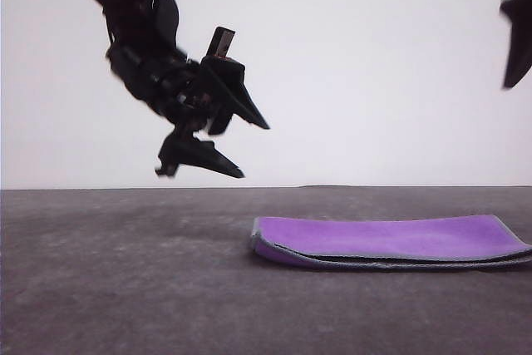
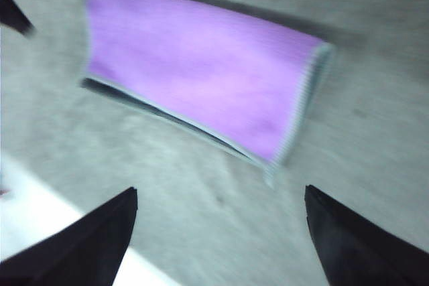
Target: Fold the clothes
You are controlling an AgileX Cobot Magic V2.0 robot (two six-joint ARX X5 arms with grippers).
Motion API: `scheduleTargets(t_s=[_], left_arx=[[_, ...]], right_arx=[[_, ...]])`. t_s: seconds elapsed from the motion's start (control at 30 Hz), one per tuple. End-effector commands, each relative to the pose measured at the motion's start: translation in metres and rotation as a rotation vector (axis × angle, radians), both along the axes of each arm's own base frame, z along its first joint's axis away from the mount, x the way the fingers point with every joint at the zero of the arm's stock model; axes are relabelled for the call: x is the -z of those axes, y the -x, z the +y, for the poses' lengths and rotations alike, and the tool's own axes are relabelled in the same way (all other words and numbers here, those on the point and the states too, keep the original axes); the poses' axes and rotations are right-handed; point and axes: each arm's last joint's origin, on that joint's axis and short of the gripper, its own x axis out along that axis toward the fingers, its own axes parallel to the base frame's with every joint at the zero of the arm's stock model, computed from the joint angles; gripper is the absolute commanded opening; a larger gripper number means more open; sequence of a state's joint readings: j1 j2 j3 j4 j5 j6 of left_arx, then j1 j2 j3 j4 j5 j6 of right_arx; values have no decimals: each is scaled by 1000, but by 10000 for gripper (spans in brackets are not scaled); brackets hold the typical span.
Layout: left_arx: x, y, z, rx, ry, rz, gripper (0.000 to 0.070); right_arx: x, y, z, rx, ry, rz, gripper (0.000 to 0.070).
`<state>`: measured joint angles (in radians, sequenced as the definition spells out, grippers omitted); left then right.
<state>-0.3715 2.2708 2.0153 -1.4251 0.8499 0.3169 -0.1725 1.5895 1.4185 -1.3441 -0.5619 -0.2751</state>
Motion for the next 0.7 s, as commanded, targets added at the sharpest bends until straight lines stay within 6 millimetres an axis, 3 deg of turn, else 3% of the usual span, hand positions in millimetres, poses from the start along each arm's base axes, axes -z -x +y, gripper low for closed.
scheduleTargets(t_s=[0.0,0.17,0.27,0.37,0.47,0.67], left_arx=[[-20,-7,6,-72,-217,-76,367],[-73,-9,25,-160,-358,-296,365],[-107,1,41,-231,-413,-403,365],[-141,15,55,-300,-411,-500,359],[-169,31,67,-343,-390,-577,355],[-200,55,84,-388,-367,-656,354]], right_arx=[[-19,14,-4,82,83,-3,502],[-58,47,-6,172,199,-214,502],[-61,51,-5,189,189,-300,502],[-38,43,-6,183,155,-289,502],[2,31,-7,176,118,-226,502],[75,15,-8,159,-128,-144,501]])
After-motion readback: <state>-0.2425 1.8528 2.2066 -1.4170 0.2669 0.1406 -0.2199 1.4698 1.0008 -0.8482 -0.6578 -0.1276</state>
